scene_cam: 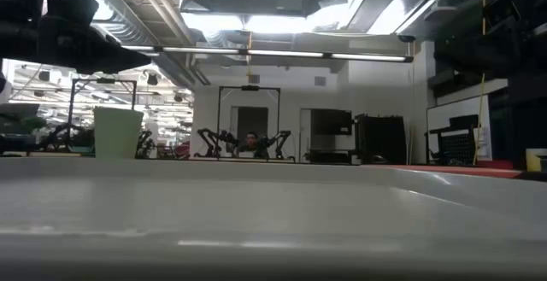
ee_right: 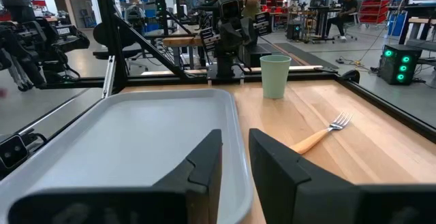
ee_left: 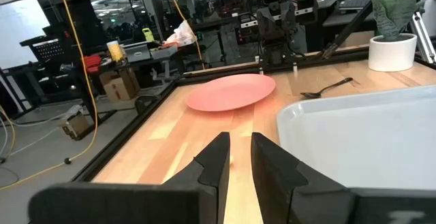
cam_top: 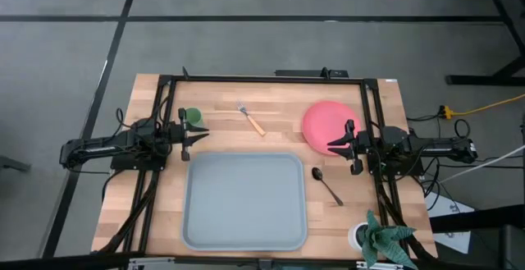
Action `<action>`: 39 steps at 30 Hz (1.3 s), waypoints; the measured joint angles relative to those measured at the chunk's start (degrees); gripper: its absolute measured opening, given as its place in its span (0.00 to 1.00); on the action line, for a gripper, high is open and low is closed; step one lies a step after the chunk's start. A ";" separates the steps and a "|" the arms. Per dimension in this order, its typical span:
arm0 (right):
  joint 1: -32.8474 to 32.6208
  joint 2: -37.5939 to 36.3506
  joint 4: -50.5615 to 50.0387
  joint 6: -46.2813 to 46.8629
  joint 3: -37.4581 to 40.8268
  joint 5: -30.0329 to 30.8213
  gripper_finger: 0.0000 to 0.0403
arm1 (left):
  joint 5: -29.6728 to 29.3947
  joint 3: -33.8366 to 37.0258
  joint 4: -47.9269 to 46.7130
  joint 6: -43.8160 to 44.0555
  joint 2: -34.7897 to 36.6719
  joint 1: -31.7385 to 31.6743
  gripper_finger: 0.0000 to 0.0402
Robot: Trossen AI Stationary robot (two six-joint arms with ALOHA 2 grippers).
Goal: Pick and place plate/cup/fork/spoon on tray
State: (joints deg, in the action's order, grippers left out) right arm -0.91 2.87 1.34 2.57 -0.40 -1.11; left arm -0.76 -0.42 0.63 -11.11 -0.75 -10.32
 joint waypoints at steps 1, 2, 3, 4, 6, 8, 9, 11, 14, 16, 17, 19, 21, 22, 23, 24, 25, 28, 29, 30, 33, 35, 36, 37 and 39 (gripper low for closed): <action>0.00 -0.01 0.00 0.01 0.00 -0.01 0.20 | 0.00 0.00 0.01 0.00 0.00 -0.01 0.14; -0.01 -0.02 0.00 0.00 0.00 -0.01 0.20 | -0.02 0.01 -0.01 -0.01 -0.01 -0.01 0.14; -0.01 0.00 0.00 0.02 0.00 0.01 0.20 | 0.00 0.01 0.00 0.00 0.01 0.00 0.14; -0.01 0.00 0.00 0.00 0.00 -0.01 0.20 | -0.01 0.00 0.00 0.00 0.00 0.00 0.14; -0.01 -0.01 0.00 0.00 0.00 0.00 0.20 | -0.02 0.01 0.01 -0.01 0.01 0.00 0.14; -0.01 -0.01 0.00 -0.03 0.00 -0.01 0.20 | 0.00 0.01 -0.01 -0.01 -0.01 0.00 0.14; -0.01 0.00 0.00 -0.04 0.00 0.00 0.20 | -0.02 0.00 0.02 0.00 0.00 -0.01 0.14; -0.01 -0.02 0.00 -0.02 0.00 -0.01 0.20 | -0.04 0.01 0.16 -0.01 0.00 0.00 0.14; 0.00 -0.02 0.04 -0.02 0.00 -0.01 0.20 | 0.74 0.05 0.45 2.15 0.02 0.02 0.14; -0.01 0.01 0.97 -0.02 -0.01 0.01 0.20 | 1.84 0.05 1.03 6.55 -0.01 0.04 0.14; -0.01 0.00 1.39 -0.02 0.00 0.00 0.20 | 2.38 0.05 1.68 9.79 -0.01 0.03 0.14; -0.01 0.00 1.84 -0.02 0.00 0.01 0.20 | 3.87 0.05 3.67 18.21 -0.01 0.02 0.14; -0.01 0.00 2.43 0.07 -0.02 -0.01 0.20 | 4.37 0.05 6.64 25.70 -0.01 0.01 0.14; -0.01 0.00 2.38 0.45 -0.02 -0.04 0.20 | 4.35 0.05 7.98 27.31 0.02 0.00 0.14; -0.01 0.00 2.32 1.41 -0.02 -0.04 0.20 | 4.40 0.05 8.60 27.74 0.02 0.02 0.14; -0.01 0.00 2.34 2.20 -0.02 -0.03 0.20 | 4.43 0.05 8.73 27.79 0.01 0.02 0.14; -0.01 0.00 2.36 3.18 -0.02 -0.04 0.20 | 4.48 0.05 8.77 27.59 -0.01 0.02 0.14; -0.01 0.00 2.42 4.63 -0.02 0.01 0.20 | 4.54 0.05 8.76 27.30 -0.01 0.02 0.14; -0.01 0.00 2.47 4.66 -0.02 0.01 0.20 | 4.60 0.05 8.78 27.34 -0.03 0.02 0.14; -0.01 0.00 2.47 4.63 -0.02 0.01 0.20 | 4.76 0.05 8.78 27.34 -0.03 0.02 0.14; -0.01 0.00 2.51 4.66 -0.02 0.01 0.20 | 4.76 0.05 9.08 27.15 -0.05 0.02 0.14; 0.00 0.00 2.56 4.67 -0.02 0.01 0.20 | 4.03 0.05 10.37 27.08 -0.05 0.02 0.14; -0.01 0.00 2.68 4.68 -0.02 0.01 0.20 | 2.37 0.05 11.69 27.23 -0.05 0.02 0.14; -0.01 0.00 2.82 4.68 -0.02 0.01 0.20 | -0.06 0.05 13.49 27.49 -0.05 0.01 0.14; -0.01 0.00 3.18 4.68 -0.02 0.01 0.20 | -5.33 0.05 17.99 26.09 -0.05 -0.01 0.14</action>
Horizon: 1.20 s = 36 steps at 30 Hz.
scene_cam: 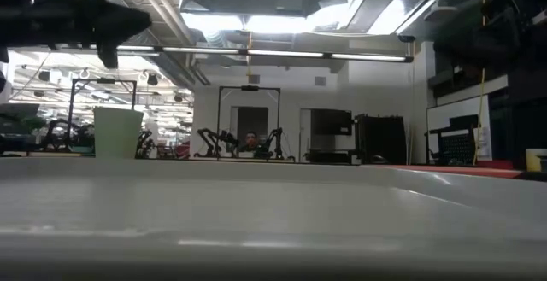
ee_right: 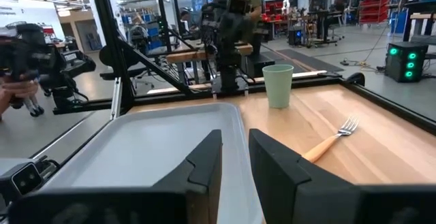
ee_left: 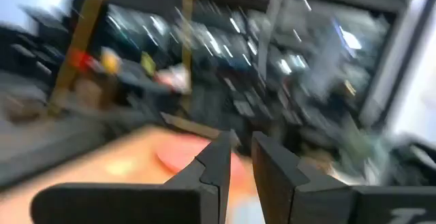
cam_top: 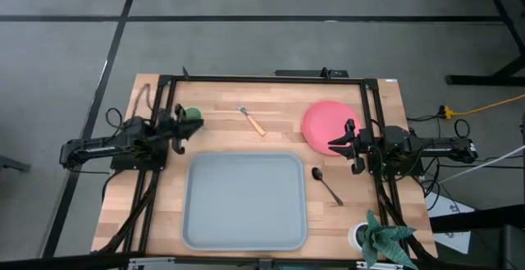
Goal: Pick and place plate/cup/fork/spoon on tray
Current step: Put the green cup on the gray serving tray
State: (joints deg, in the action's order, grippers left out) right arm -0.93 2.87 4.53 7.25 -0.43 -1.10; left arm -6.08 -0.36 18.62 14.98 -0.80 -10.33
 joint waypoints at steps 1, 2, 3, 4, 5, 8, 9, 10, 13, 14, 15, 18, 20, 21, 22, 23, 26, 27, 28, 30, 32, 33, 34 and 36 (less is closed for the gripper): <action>0.01 0.00 0.65 0.09 0.00 0.00 0.20 | -1.81 0.00 2.61 -2.48 0.00 -0.04 0.14; 0.00 0.00 1.43 0.27 0.00 0.00 0.20 | -2.20 -0.06 4.77 -5.05 0.02 -0.06 0.14; 0.00 -0.02 2.13 0.54 0.00 0.00 0.20 | -1.66 -0.53 5.08 -5.62 0.04 -0.04 0.14; 0.00 -0.02 2.63 0.95 0.00 0.00 0.20 | -0.53 -1.31 4.03 -3.98 -0.05 -0.02 0.14; 0.01 -0.02 3.14 1.30 0.00 0.01 0.20 | -0.21 -2.26 2.31 -1.46 -0.41 -0.01 0.14; 0.01 -0.02 5.40 1.37 0.00 0.00 0.20 | -7.13 -6.00 -6.00 1.75 -3.82 -0.02 0.14; 0.01 -0.02 5.69 1.37 0.00 0.00 0.20 | -10.53 -7.40 -8.50 1.84 -5.62 -0.04 0.14; 0.01 -0.02 5.85 1.34 0.00 0.00 0.20 | -13.55 -8.75 -10.31 1.89 -7.62 -0.04 0.14; 0.00 -0.02 6.11 0.90 0.00 0.00 0.20 | -17.28 -13.09 -12.72 2.67 -15.35 -0.04 0.14; 0.00 -0.02 6.04 0.30 0.00 0.00 0.20 | -17.56 -14.59 -13.27 2.91 -18.14 -0.04 0.14; 0.02 -0.02 6.04 -0.03 0.00 0.00 0.20 | -17.82 -16.37 -13.48 2.93 -21.11 -0.02 0.14; 0.02 -0.02 6.04 -0.06 0.00 0.00 0.20 | -18.99 -23.46 -15.69 2.89 -29.89 -0.02 0.14; 0.00 -0.02 6.04 -0.05 0.00 0.00 0.20 | -20.88 -29.32 -20.43 2.39 -35.58 -0.02 0.14; 0.00 -0.02 6.02 -0.05 0.00 0.00 0.20 | -22.00 -32.49 -23.04 1.88 -38.23 -0.02 0.14; 0.00 -0.02 6.00 -0.05 0.00 0.00 0.20 | -23.24 -35.70 -26.14 1.13 -40.73 -0.02 0.14; 0.00 -0.02 5.97 -0.05 0.00 0.00 0.20 | -24.78 -38.83 -29.33 0.24 -42.93 -0.08 0.14; 0.00 -0.02 5.10 -0.03 0.00 0.00 0.20 | -29.35 -48.24 -41.40 -2.56 -48.45 -1.18 0.14; 0.00 -0.02 4.58 0.01 0.00 -0.01 0.20 | -29.91 -50.92 -44.91 -3.23 -50.14 -1.78 0.14; 0.00 -0.02 3.79 0.05 0.00 -0.03 0.20 | -29.82 -53.27 -47.99 -3.34 -51.59 -2.40 0.14; 0.01 0.02 2.17 0.06 0.00 -0.02 0.20 | -28.54 -56.90 -53.01 -3.37 -53.95 -3.91 0.14; 0.00 0.02 0.86 0.05 0.00 -0.04 0.20 | -27.14 -59.63 -55.85 -3.54 -55.67 -5.49 0.14; 0.00 0.02 0.45 -0.02 0.00 -0.02 0.20 | -27.06 -60.35 -56.59 -3.64 -56.25 -6.25 0.14; 0.00 0.02 0.15 -0.14 0.00 -0.02 0.20 | -27.01 -60.79 -57.11 -4.33 -56.73 -7.03 0.14; 0.00 0.02 0.21 -0.98 0.00 -0.02 0.20 | -27.01 -60.97 -57.18 -7.54 -57.34 -8.26 0.14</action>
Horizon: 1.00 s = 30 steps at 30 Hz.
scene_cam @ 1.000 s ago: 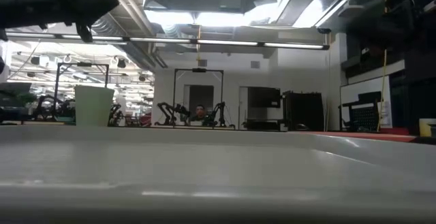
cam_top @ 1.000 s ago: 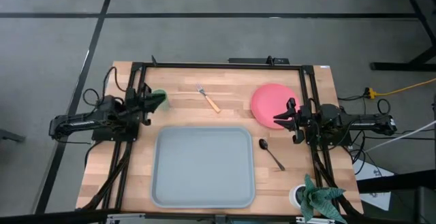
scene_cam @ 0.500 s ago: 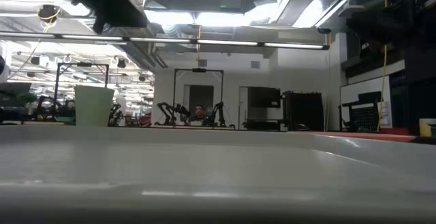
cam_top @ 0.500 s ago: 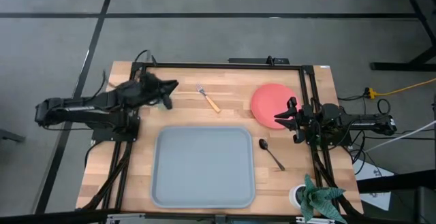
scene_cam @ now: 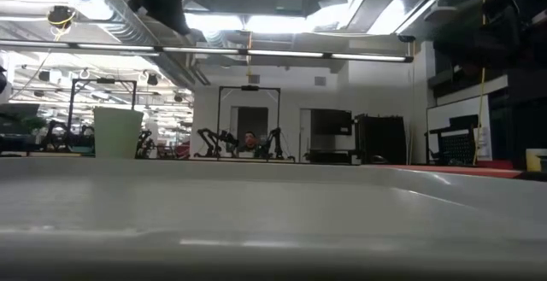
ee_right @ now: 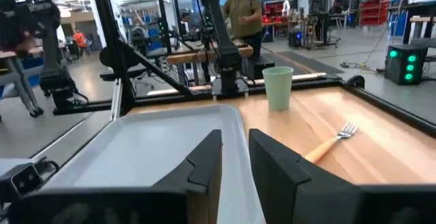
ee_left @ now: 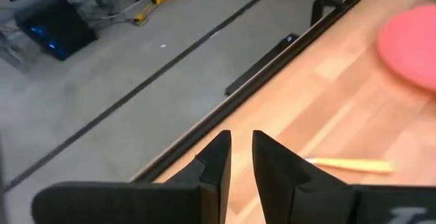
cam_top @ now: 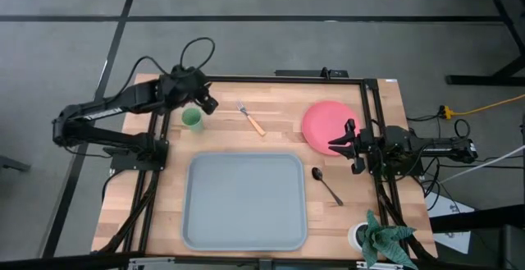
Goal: Pick and place plate/cup/fork/spoon on tray
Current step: Put the green cup on the gray serving tray
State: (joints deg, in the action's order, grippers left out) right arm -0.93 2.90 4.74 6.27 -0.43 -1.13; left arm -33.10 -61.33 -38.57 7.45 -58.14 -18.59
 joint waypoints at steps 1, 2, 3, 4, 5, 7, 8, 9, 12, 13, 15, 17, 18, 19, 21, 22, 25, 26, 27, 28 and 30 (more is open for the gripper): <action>0.00 0.00 0.28 -0.99 0.00 0.00 0.20 | -0.30 -0.01 -0.02 -2.29 -0.16 -0.47 0.14; 0.00 -0.02 0.67 -2.30 0.00 0.00 0.20 | -0.61 -0.01 0.00 -4.35 -0.33 -0.82 0.14; 0.00 -0.02 1.03 -3.60 0.00 -0.03 0.20 | -0.61 -0.01 0.00 -6.06 -0.43 -1.07 0.14; 0.00 -0.02 1.38 -4.58 0.00 0.00 0.20 | -0.40 0.03 -0.02 -7.37 -0.45 -1.23 0.14; 0.00 -0.02 1.71 -5.40 0.00 0.00 0.20 | -0.13 0.03 -0.04 -8.47 -0.45 -1.26 0.14; 0.00 -0.02 2.20 -6.58 0.00 -0.02 0.20 | 0.63 0.03 0.00 -9.29 -0.42 -1.23 0.14; 0.02 -0.02 2.42 -6.61 0.00 0.00 0.20 | 0.92 0.03 0.02 -9.32 -0.43 -1.08 0.14; 0.00 -0.02 2.66 -6.57 0.00 0.00 0.20 | 0.96 0.03 0.03 -9.31 -0.45 -0.87 0.14; 0.02 -0.02 3.01 -6.52 0.00 -0.01 0.20 | 1.00 0.03 0.33 -7.89 -0.42 -0.76 0.14; 0.00 -0.02 3.04 -6.49 0.00 -0.01 0.20 | 0.99 0.03 0.30 -7.00 -0.42 -0.78 0.14; 0.00 -0.02 3.17 -6.46 0.00 -0.02 0.20 | 1.81 0.03 0.21 -6.08 -0.42 -0.79 0.14; 0.00 -0.02 3.21 -6.41 0.00 -0.02 0.20 | 3.48 0.03 0.15 -6.04 -0.42 -0.78 0.15; 0.02 -0.02 3.21 -6.39 0.00 -0.01 0.20 | 4.11 0.03 0.15 -6.03 -0.42 -0.78 0.16; 0.01 -0.02 3.21 -6.37 0.00 -0.02 0.20 | 4.29 0.04 0.13 -5.75 -0.42 -0.74 0.18; 0.01 -0.02 3.20 -6.37 0.00 -0.02 0.20 | 4.28 0.05 0.08 -4.50 -0.52 -0.78 0.21; 0.02 -0.02 3.21 -6.37 0.00 -0.02 0.20 | 4.17 0.05 0.15 -3.76 -0.80 -0.78 0.22; 0.02 -0.02 3.19 -6.37 0.00 0.00 0.20 | 4.74 0.10 0.12 -1.96 -1.58 -0.42 0.25; 0.02 -0.02 3.18 -6.37 0.00 0.00 0.20 | 4.83 0.10 0.28 -1.88 -1.63 -0.29 0.25; 0.01 -0.02 3.18 -6.37 0.00 -0.02 0.20 | 5.10 0.10 0.32 -1.78 -1.63 -0.12 0.25; 0.02 -0.02 3.18 -6.37 0.00 -0.01 0.20 | 5.43 0.10 0.31 -1.50 -1.64 -0.05 0.25; 0.02 -0.02 3.18 -6.35 0.00 -0.01 0.20 | 6.33 0.10 0.47 0.54 -1.67 -0.03 0.25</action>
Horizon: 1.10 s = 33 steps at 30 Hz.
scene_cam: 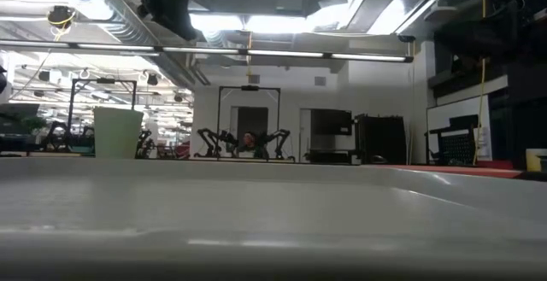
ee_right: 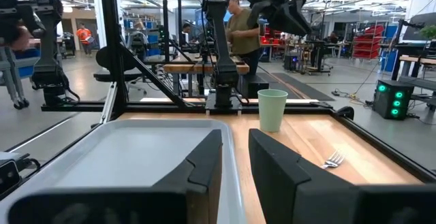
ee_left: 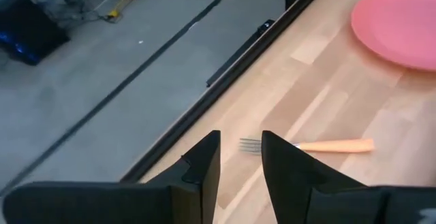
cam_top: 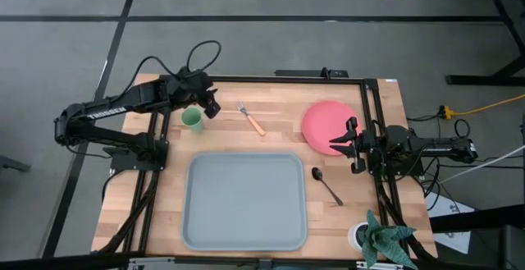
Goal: Pick and place plate/cup/fork/spoon on tray
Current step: Put the green cup on the gray serving tray
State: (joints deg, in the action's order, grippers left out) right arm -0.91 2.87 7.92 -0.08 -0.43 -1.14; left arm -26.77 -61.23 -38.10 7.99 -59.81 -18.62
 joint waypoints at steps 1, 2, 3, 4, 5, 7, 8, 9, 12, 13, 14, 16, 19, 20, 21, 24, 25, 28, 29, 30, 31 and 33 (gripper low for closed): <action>-0.02 -0.02 0.00 0.00 0.00 -0.01 0.20 | 0.72 0.00 0.01 1.52 0.00 0.06 0.25; -0.01 -0.02 -0.02 0.01 0.00 0.00 0.20 | 1.67 0.00 -0.12 2.47 0.00 0.17 0.25; -0.01 -0.02 -0.02 0.02 0.00 -0.01 0.20 | 2.42 0.00 -0.36 3.41 0.00 0.23 0.25; -0.02 -0.02 -0.02 0.02 0.00 -0.01 0.20 | 2.83 0.00 -0.71 5.05 0.00 0.12 0.25; 0.00 -0.02 -0.02 0.02 0.00 -0.01 0.20 | 3.09 0.00 -1.33 7.30 -0.13 -0.30 0.25; -0.02 -0.02 -0.02 0.02 0.00 -0.01 0.20 | 3.04 -0.02 -4.77 12.88 -0.88 -1.85 0.25; -0.02 -0.02 -0.02 0.02 0.00 -0.01 0.20 | 2.95 0.00 -7.25 15.37 -1.53 -2.99 0.25; -0.02 -0.02 -0.02 0.02 0.00 -0.01 0.20 | 2.96 -0.02 -9.73 17.12 -2.34 -4.23 0.25; -0.01 -0.02 -0.04 0.02 0.00 0.01 0.20 | 4.12 -0.01 -16.28 18.88 -5.47 -8.06 0.25; -0.01 -0.02 -0.04 0.02 0.00 0.00 0.20 | 4.64 0.00 -17.48 18.99 -6.70 -9.04 0.25; -0.02 -0.02 -0.03 0.02 0.00 0.01 0.20 | 5.24 0.02 -17.82 19.01 -7.88 -9.87 0.25; -0.02 -0.02 -0.04 0.00 0.00 -0.01 0.20 | 7.58 0.02 -17.48 19.02 -10.00 -10.84 0.25; -0.02 -0.02 -0.04 0.00 0.00 0.01 0.20 | 12.85 0.02 -16.44 18.65 -12.51 -11.31 0.25; -0.02 -0.02 -0.04 0.02 0.00 0.01 0.20 | 14.47 0.02 -16.46 18.60 -13.17 -11.31 0.25; 0.00 -0.02 -0.07 0.07 0.00 0.01 0.20 | 15.73 0.02 -16.52 18.63 -13.69 -11.31 0.25; -0.02 -0.02 -0.13 1.17 0.00 -0.01 0.20 | 17.56 0.02 -16.87 20.06 -14.79 -10.95 0.25; -0.02 -0.02 -0.14 1.41 0.00 0.01 0.20 | 17.54 0.02 -17.02 21.51 -15.08 -10.71 0.25; -0.02 -0.02 -0.22 1.51 0.00 0.01 0.20 | 17.01 0.02 -18.11 25.58 -15.23 -9.89 0.25; -0.02 -0.02 -0.30 1.49 0.00 0.01 0.20 | 16.72 0.02 -19.02 26.74 -15.23 -9.48 0.25; -0.02 -0.02 -0.41 1.49 0.00 0.01 0.20 | 16.29 0.02 -20.07 27.93 -15.23 -9.00 0.25; 0.00 -0.02 -0.55 1.49 0.00 0.01 0.20 | 15.60 0.02 -21.41 29.16 -15.23 -8.44 0.25; -0.01 -0.02 -0.64 1.50 0.00 0.01 0.20 | 13.72 0.02 -24.65 31.76 -15.23 -7.25 0.25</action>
State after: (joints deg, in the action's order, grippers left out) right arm -0.91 2.85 7.28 1.42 -0.43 -1.13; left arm -13.05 -61.21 -62.74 39.75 -75.05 -25.87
